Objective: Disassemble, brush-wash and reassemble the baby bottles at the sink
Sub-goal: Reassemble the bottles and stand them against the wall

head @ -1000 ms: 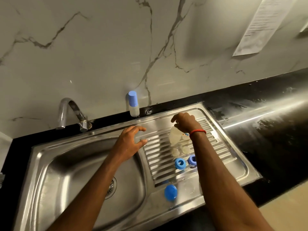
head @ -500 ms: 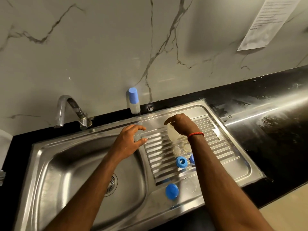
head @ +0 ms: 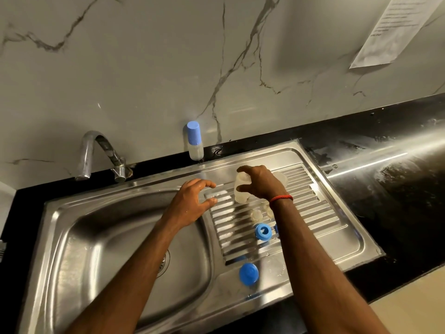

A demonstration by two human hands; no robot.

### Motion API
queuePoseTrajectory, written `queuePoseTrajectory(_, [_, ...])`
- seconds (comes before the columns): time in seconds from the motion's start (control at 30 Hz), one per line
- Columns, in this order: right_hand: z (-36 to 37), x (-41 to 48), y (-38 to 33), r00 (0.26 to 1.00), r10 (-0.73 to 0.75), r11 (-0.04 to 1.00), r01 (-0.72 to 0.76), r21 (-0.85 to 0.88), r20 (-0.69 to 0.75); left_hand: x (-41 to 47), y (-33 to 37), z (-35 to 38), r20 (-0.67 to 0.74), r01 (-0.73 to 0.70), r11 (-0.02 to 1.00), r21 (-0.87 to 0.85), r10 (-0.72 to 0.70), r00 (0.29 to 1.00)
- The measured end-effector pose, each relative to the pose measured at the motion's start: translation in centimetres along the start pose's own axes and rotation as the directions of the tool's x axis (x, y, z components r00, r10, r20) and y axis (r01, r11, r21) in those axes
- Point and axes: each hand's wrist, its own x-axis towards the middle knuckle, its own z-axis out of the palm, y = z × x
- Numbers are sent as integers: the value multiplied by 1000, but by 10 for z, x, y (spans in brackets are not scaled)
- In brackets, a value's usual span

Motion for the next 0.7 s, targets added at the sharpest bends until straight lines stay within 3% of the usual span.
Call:
queuePoseTrajectory(0.2, [-10, -4, -12, 996, 14, 951, 13, 307, -87, -7, 9, -7, 15, 38, 999, -8, -38, 999])
queuePoseTrajectory(0.33, [-15, -15, -31, 982, 45, 875, 48, 481, -181, -14, 15, -11, 31, 180, 983, -42, -179, 983])
queuePoseTrajectory(0.43, [-13, -26, -45, 981, 61, 797, 65, 600, -186, -21, 24, -14, 35, 296, 934, -199, -295, 955])
queuePoseTrajectory(0.53, [-3, -41, -61, 985, 45, 724, 81, 685, -164, -31, 33, -16, 13, 384, 804, -455, -425, 905])
queuePoseTrajectory(0.7, [25, -66, -87, 993, -32, 716, 104, 691, -116, -46, 28, -14, 95, 396, 350, -849, -636, 766])
